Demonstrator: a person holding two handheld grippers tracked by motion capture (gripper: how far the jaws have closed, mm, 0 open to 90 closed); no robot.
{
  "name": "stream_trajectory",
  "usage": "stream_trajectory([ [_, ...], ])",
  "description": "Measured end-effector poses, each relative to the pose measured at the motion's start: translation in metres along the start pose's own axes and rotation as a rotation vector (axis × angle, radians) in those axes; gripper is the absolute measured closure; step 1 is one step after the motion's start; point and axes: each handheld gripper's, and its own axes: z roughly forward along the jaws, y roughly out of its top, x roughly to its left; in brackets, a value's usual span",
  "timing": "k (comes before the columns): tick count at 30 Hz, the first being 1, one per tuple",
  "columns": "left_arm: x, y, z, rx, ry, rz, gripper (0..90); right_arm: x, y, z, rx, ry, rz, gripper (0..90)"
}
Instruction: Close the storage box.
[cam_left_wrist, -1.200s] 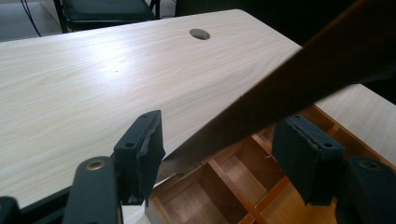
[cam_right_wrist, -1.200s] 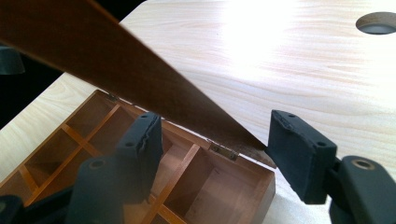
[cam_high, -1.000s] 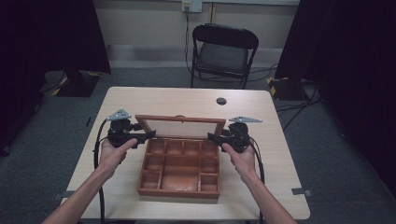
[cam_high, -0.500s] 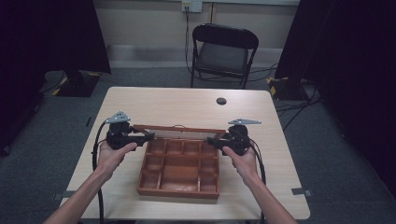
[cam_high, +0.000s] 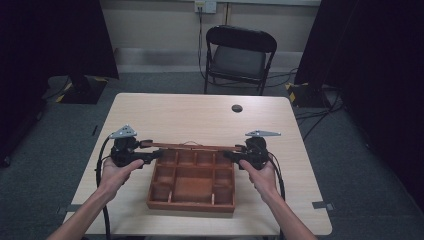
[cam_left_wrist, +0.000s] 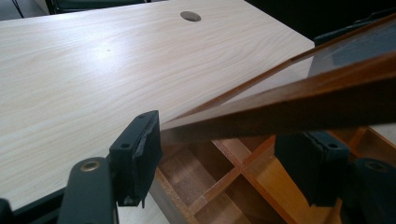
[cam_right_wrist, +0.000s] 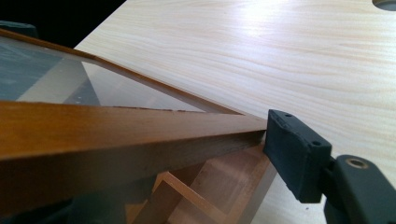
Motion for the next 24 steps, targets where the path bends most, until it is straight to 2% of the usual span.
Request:
stream_trajectory([
  [4, -0.002, -0.002, -0.002, -0.006, 0.006, 0.019, 32.4, 0.001, 0.003, 0.006, 0.006, -0.011, -0.034, 37.7],
  [6, -0.002, -0.003, -0.001, -0.012, 0.0, 0.004, 32.7, 0.0, 0.004, 0.009, 0.017, -0.007, -0.021, 37.5],
  [10, -0.002, -0.004, 0.0, -0.002, -0.004, 0.006, 30.7, 0.0, 0.001, 0.009, 0.024, -0.007, -0.025, 37.2],
  [15, -0.001, -0.005, 0.002, 0.007, -0.002, -0.007, 27.5, -0.003, -0.002, 0.002, 0.025, 0.004, -0.017, 33.6],
  [20, -0.003, -0.01, 0.002, 0.01, 0.004, -0.022, 23.5, -0.009, -0.006, -0.004, 0.055, 0.009, 0.006, 32.1],
  [24, -0.006, -0.013, 0.001, 0.011, 0.027, -0.016, 20.7, -0.014, -0.01, -0.012, 0.074, -0.003, -0.005, 32.1],
])
